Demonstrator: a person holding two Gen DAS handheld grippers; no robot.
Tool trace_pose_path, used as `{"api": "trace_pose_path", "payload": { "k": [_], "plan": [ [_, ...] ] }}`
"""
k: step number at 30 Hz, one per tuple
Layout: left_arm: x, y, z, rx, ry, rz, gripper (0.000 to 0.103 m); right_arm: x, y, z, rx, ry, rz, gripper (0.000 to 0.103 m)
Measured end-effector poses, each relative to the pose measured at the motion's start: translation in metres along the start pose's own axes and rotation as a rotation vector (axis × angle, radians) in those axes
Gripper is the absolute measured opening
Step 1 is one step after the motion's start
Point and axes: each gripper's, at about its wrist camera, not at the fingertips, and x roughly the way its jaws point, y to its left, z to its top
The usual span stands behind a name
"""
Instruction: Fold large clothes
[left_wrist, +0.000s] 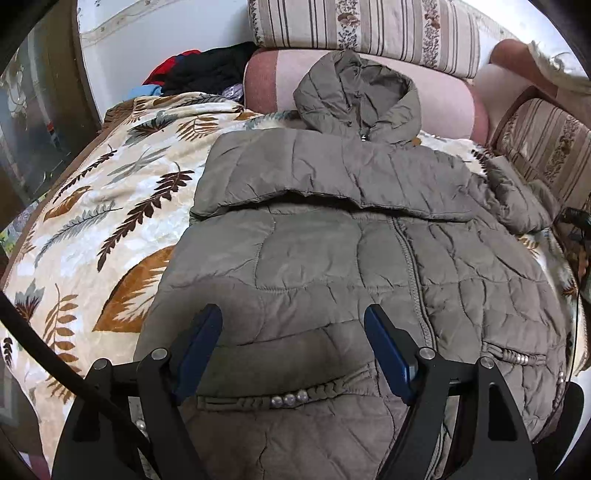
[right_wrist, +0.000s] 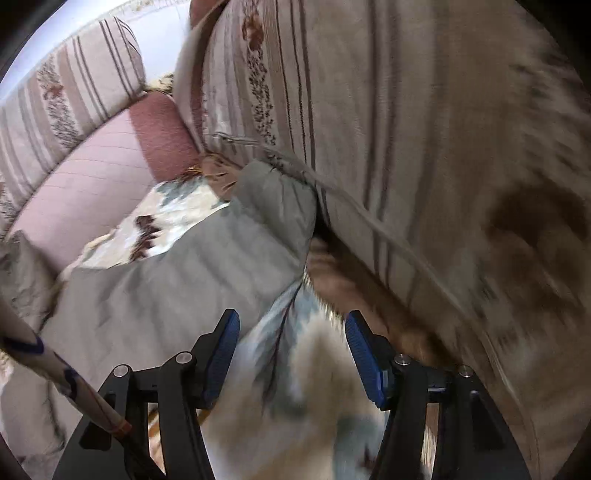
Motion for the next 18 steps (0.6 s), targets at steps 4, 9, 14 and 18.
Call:
{"api": "trace_pose_path", "payload": {
  "k": [4,9,14,18],
  "plan": [
    [0.008,0.006,0.008,-0.045,0.033,0.010,0.078,0.042,0.008,0.025,0.004,0.015,-0.060,0.064],
    [0.021,0.014,0.010,-0.094,0.078,0.036,0.078,0.073,0.029,0.041,-0.047,0.045,-0.071,0.029],
    [0.027,0.013,0.009,-0.089,0.086,0.041,0.078,0.041,0.038,0.051,-0.105,-0.026,-0.105,0.005],
    [0.021,0.013,0.006,-0.075,0.062,0.007,0.078,-0.024,0.033,0.065,-0.108,-0.144,-0.121,0.002]
  ]
}}
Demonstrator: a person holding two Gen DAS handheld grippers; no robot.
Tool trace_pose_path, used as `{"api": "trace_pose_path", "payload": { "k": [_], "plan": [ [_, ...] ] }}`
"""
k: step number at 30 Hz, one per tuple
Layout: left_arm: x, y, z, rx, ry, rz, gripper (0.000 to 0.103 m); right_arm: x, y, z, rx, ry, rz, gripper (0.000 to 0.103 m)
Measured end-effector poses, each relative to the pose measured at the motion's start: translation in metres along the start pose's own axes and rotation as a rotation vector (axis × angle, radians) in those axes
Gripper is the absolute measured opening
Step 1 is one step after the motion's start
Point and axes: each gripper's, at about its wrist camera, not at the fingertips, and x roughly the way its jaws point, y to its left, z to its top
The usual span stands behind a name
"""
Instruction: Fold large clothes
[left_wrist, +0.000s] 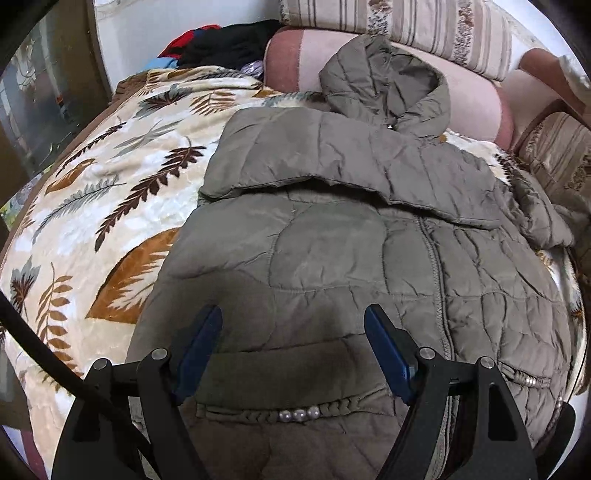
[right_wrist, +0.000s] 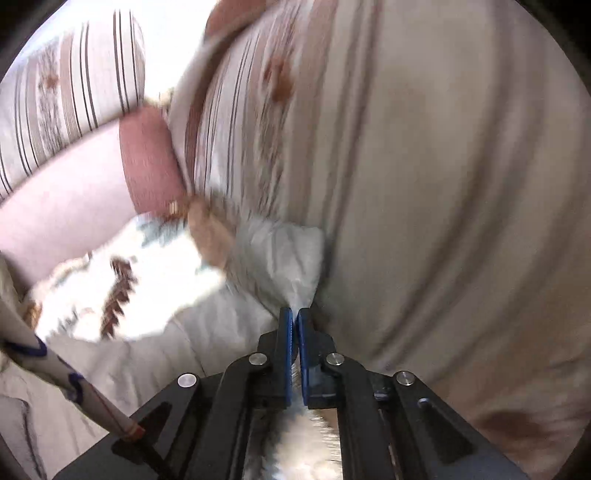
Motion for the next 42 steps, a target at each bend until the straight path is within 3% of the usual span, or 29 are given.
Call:
{"api": "trace_pose_path", "payload": {
  "k": [5,7,10,12,13,15,17,19,21,25,30,38,39,40,42],
  "plan": [
    [-0.014,0.014,-0.007,-0.010,-0.044,-0.023,0.078,-0.079,-0.025,0.029,0.063,-0.122,-0.021,0.000],
    [-0.020,0.024,-0.010,-0.030,-0.057,-0.032,0.078,-0.113,-0.029,0.040,0.070,-0.187,-0.073,0.000],
    [-0.027,0.039,-0.015,-0.065,-0.078,-0.046,0.078,-0.152,-0.025,0.056,0.075,-0.227,-0.049,0.000],
    [-0.029,0.047,-0.018,-0.085,-0.085,-0.055,0.078,-0.171,-0.018,0.062,0.044,-0.233,-0.023,0.000],
    [-0.030,0.050,-0.020,-0.094,-0.085,-0.066,0.078,-0.175,-0.011,0.063,0.021,-0.197,0.037,0.000],
    [-0.032,0.053,-0.024,-0.102,-0.085,-0.078,0.078,-0.177,-0.002,0.059,0.020,-0.159,0.065,0.004],
    [-0.034,0.054,-0.028,-0.095,-0.088,-0.084,0.078,-0.172,0.000,0.051,0.029,-0.129,0.095,0.024],
    [-0.036,0.053,-0.031,-0.081,-0.093,-0.084,0.078,-0.162,-0.003,0.037,0.056,-0.098,0.126,0.077],
    [-0.036,0.052,-0.033,-0.073,-0.091,-0.090,0.078,-0.144,-0.005,0.018,0.073,-0.066,0.141,0.084],
    [-0.028,0.044,-0.033,-0.059,-0.066,-0.092,0.078,-0.094,-0.017,-0.015,0.100,0.038,0.146,0.081],
    [-0.016,0.030,-0.030,-0.025,-0.035,-0.068,0.078,-0.030,-0.017,-0.047,0.069,0.127,0.064,0.078],
    [0.006,0.009,-0.022,0.011,0.023,-0.016,0.078,0.051,-0.005,-0.056,-0.039,0.150,-0.084,0.077],
    [0.009,0.006,-0.021,0.017,0.028,-0.012,0.078,0.056,0.003,-0.056,-0.077,0.145,-0.092,0.055],
    [0.011,0.004,-0.021,0.022,0.031,-0.011,0.078,0.062,0.011,-0.056,-0.117,0.154,-0.111,0.018],
    [0.015,-0.001,-0.021,0.033,0.037,-0.016,0.078,0.064,0.016,-0.051,-0.134,0.148,-0.137,0.014]
  ]
}}
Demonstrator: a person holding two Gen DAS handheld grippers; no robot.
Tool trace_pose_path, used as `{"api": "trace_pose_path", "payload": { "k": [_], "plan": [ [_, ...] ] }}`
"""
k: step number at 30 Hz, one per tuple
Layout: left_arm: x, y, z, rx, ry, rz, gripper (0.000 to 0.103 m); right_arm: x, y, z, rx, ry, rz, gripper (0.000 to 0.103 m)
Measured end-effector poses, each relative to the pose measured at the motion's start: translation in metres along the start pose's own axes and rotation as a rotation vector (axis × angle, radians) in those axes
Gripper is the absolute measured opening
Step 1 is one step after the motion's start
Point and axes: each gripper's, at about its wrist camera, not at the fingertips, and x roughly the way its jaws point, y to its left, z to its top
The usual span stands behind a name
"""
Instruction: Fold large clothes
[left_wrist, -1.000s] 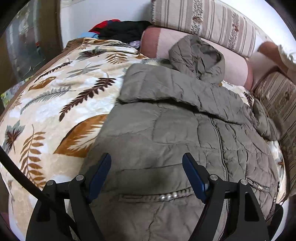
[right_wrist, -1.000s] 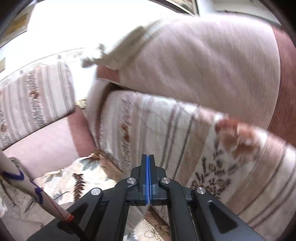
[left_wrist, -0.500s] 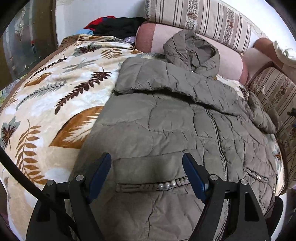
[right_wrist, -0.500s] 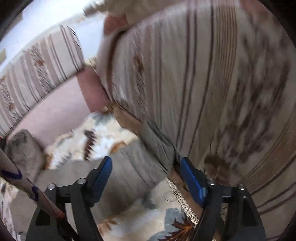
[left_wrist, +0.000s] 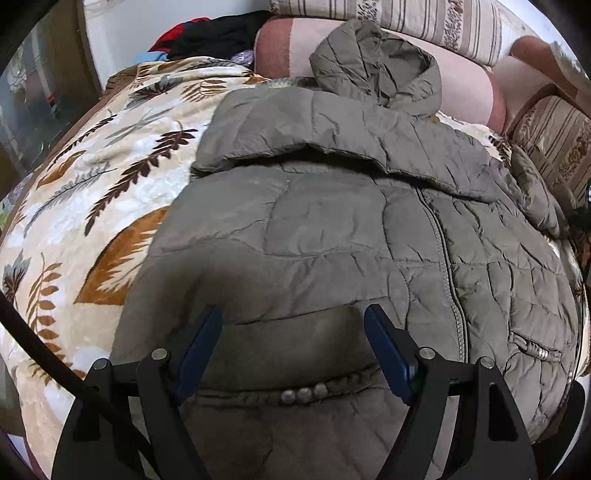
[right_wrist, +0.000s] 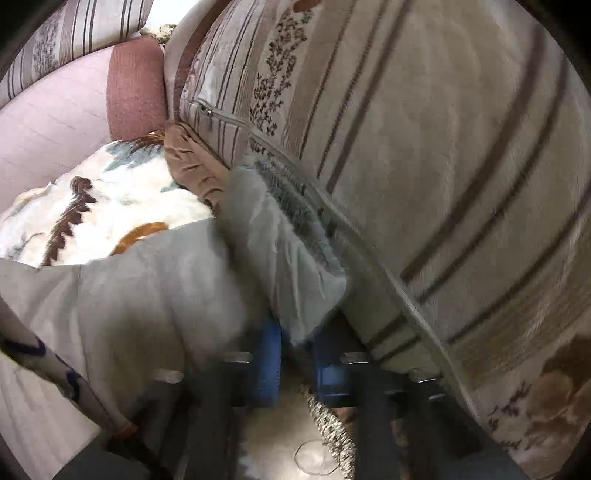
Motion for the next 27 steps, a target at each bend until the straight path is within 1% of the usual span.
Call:
{"api": "trace_pose_path", "payload": {
  "k": [4,6,10,12,13,14,15,16,17,19,22,24,27],
  "plan": [
    [0.002,-0.007,-0.004,0.038,-0.001,-0.017,0.078,-0.027,-0.019,0.012,0.050,-0.060,0.021,0.012],
    [-0.001,-0.007,-0.006,0.049,-0.015,-0.026,0.078,-0.054,-0.030,0.019,0.057,-0.110,0.012,0.011],
    [-0.013,0.002,-0.010,0.035,-0.050,-0.054,0.078,-0.128,-0.040,0.038,0.064,-0.227,0.036,0.011],
    [-0.021,0.010,-0.013,0.021,-0.075,-0.062,0.078,-0.164,-0.034,0.047,0.052,-0.276,0.066,0.011],
    [-0.024,0.014,-0.015,0.014,-0.085,-0.061,0.078,-0.191,-0.029,0.051,0.042,-0.316,0.095,0.011],
    [-0.027,0.017,-0.017,0.007,-0.090,-0.059,0.078,-0.211,-0.022,0.052,0.032,-0.342,0.118,0.011],
    [-0.030,0.022,-0.019,-0.003,-0.095,-0.060,0.078,-0.236,-0.013,0.053,0.017,-0.375,0.153,0.011],
    [-0.032,0.028,-0.021,-0.017,-0.102,-0.065,0.078,-0.251,-0.006,0.052,0.007,-0.394,0.175,0.011],
    [-0.034,0.032,-0.022,-0.028,-0.106,-0.066,0.078,-0.278,0.007,0.051,-0.015,-0.424,0.220,0.011],
    [-0.037,0.043,-0.024,-0.057,-0.115,-0.066,0.078,-0.309,0.030,0.046,-0.046,-0.456,0.285,0.011],
    [-0.040,0.061,-0.027,-0.104,-0.128,-0.063,0.078,-0.360,0.075,0.031,-0.126,-0.497,0.398,0.011],
    [-0.040,0.071,-0.028,-0.129,-0.136,-0.061,0.078,-0.388,0.115,0.018,-0.197,-0.505,0.481,0.011],
    [-0.039,0.082,-0.031,-0.156,-0.144,-0.056,0.078,-0.411,0.177,-0.009,-0.293,-0.487,0.595,0.011]
  ]
}}
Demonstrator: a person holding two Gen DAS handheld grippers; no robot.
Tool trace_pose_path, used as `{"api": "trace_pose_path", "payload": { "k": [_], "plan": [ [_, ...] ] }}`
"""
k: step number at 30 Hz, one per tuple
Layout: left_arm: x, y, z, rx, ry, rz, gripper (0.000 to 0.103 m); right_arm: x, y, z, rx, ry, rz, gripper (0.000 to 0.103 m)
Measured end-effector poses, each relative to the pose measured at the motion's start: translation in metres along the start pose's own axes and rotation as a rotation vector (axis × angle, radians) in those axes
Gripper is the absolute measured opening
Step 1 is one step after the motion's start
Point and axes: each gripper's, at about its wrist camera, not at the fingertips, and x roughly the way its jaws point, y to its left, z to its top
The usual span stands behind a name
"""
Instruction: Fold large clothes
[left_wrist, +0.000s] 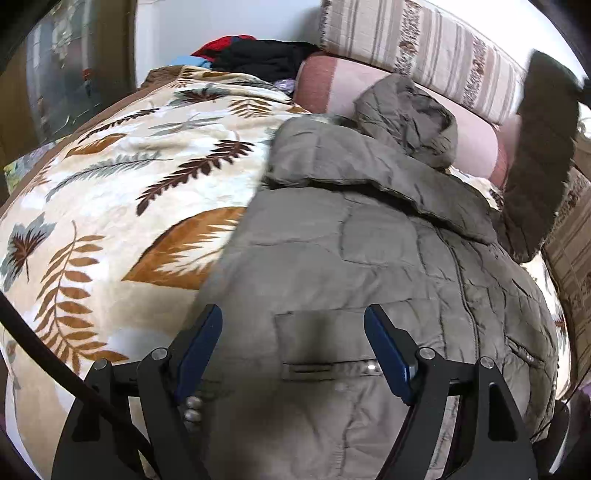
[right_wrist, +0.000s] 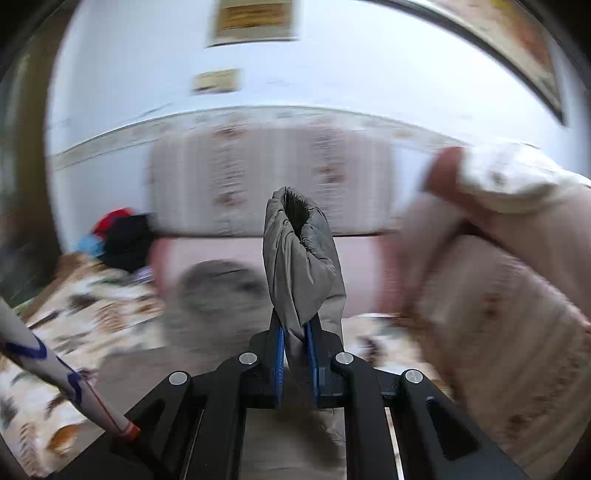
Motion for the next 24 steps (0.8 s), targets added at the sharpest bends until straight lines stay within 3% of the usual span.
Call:
{"api": "trace_pose_path", "payload": {
  "k": [5,9,12,20,24],
  "plan": [
    [0.005,0.011,-0.004,-0.016,-0.003,0.001,0.078,0.042,0.108,-0.024,-0.076,0.078,0.180,0.011],
    [0.009,0.014,-0.007,0.011,-0.023,0.000,0.078,0.092,0.183,-0.075,-0.117,0.190,0.296,0.011],
    [0.016,0.016,-0.008,0.020,-0.013,-0.024,0.078,0.118,0.226,-0.116,-0.142,0.276,0.337,0.011],
    [0.030,0.020,-0.011,0.020,0.000,-0.035,0.078,0.168,0.278,-0.192,-0.255,0.433,0.381,0.011],
    [0.031,0.021,-0.011,0.016,-0.004,-0.022,0.078,0.180,0.286,-0.207,-0.291,0.461,0.380,0.014]
  ]
}}
